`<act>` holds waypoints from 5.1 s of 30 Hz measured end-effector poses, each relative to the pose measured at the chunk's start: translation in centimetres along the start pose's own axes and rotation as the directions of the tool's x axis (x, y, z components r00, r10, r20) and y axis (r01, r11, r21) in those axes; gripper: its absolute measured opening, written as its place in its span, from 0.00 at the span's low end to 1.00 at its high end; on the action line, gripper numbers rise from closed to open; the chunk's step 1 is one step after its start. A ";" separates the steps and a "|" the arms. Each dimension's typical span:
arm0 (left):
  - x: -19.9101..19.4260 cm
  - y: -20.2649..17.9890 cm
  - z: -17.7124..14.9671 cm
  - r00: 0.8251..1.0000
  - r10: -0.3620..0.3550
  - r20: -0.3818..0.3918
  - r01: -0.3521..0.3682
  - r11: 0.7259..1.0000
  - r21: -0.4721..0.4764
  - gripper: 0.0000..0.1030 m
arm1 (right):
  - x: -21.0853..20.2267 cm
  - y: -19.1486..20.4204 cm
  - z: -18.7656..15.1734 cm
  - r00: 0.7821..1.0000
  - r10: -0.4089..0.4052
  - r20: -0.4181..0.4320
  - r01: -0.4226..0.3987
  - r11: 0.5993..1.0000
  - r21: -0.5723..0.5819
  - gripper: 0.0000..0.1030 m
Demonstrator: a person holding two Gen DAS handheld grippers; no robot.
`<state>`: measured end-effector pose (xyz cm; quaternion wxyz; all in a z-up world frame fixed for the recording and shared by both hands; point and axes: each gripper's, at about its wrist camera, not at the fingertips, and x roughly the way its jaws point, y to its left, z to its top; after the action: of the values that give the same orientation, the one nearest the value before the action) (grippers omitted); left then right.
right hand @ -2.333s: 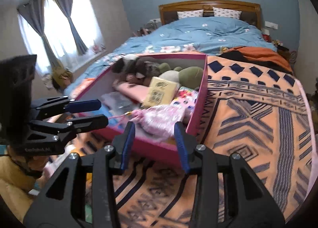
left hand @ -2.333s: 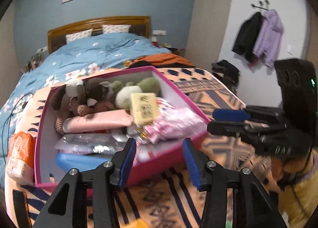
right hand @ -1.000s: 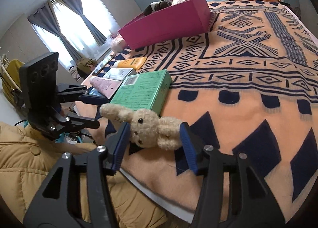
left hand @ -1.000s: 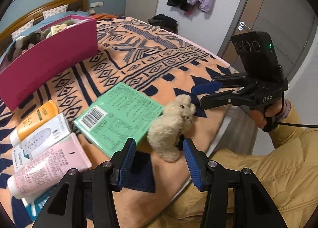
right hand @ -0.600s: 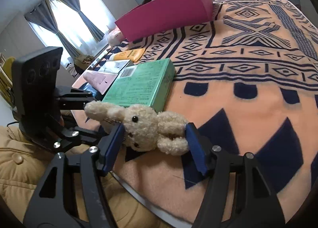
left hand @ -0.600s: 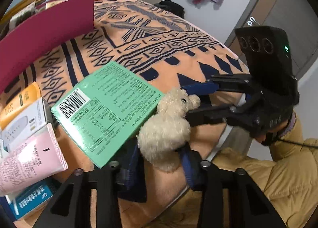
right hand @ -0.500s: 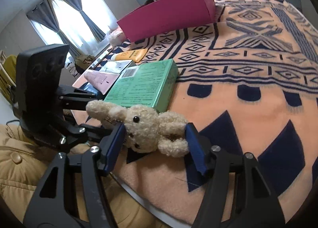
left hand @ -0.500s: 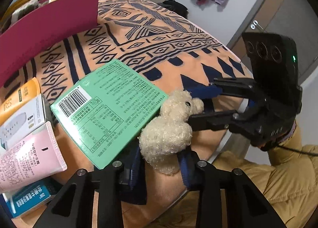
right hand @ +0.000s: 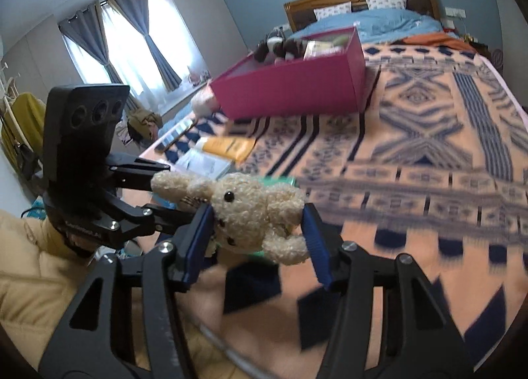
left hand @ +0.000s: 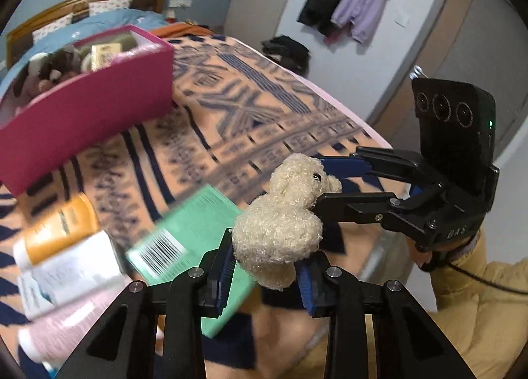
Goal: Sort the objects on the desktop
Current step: 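Grasp the cream plush bunny with the left gripper and lift it, then carry the plush bunny toward the pink box with both grippers, then lower the plush bunny into the pink box with both grippers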
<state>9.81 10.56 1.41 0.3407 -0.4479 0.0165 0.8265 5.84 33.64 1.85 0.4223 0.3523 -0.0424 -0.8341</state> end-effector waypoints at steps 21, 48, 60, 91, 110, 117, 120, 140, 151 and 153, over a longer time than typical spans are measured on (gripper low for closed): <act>6.9 12.1 5.8 0.988 0.108 -0.109 -0.130 0.967 -0.221 0.32 | 10.9 -7.8 6.8 0.995 0.024 -0.102 -0.009 0.990 0.143 0.51; 7.0 15.3 5.6 0.988 0.076 -0.132 -0.113 0.947 -0.301 0.39 | 16.2 -8.1 7.9 0.978 0.023 -0.206 0.008 0.989 0.147 0.46; 4.5 13.8 7.2 0.996 0.075 -0.057 -0.088 0.960 -0.267 0.38 | 13.2 -6.3 9.3 0.992 -0.013 -0.127 0.023 0.997 0.074 0.42; -1.4 12.2 14.4 0.973 0.176 0.150 -0.152 0.976 -0.159 0.38 | 9.1 -3.9 17.8 0.996 -0.026 0.083 0.031 0.998 -0.060 0.42; -1.4 15.0 17.9 0.960 0.212 0.180 -0.179 0.967 -0.181 0.38 | 10.8 -5.7 21.8 0.995 -0.001 0.103 0.005 0.999 -0.040 0.42; -1.0 16.0 19.3 0.955 0.230 0.186 -0.195 0.963 -0.185 0.38 | 11.6 -6.3 23.1 0.994 -0.010 0.107 0.015 0.999 -0.043 0.42; -0.9 16.4 19.8 0.954 0.233 0.188 -0.198 0.962 -0.187 0.38 | 11.9 -6.6 23.7 0.994 -0.013 0.106 0.017 0.999 -0.043 0.42; 0.5 18.2 22.4 0.950 0.250 0.188 -0.216 0.959 -0.185 0.38 | 13.6 -8.8 26.3 0.993 -0.032 0.115 0.036 0.999 -0.030 0.42; 1.3 19.7 23.5 0.949 0.257 0.182 -0.219 0.954 -0.204 0.38 | 14.5 -9.6 27.1 0.994 -0.039 0.107 0.041 0.999 -0.023 0.42; 1.4 19.7 23.5 0.949 0.256 0.182 -0.218 0.954 -0.207 0.38 | 14.6 -9.7 27.2 0.994 -0.039 0.107 0.041 0.999 -0.019 0.42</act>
<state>-19.25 3.99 8.93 0.1955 -0.3839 -0.0415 0.9015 -23.48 22.94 10.59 0.4063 0.3035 -0.0487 -0.8605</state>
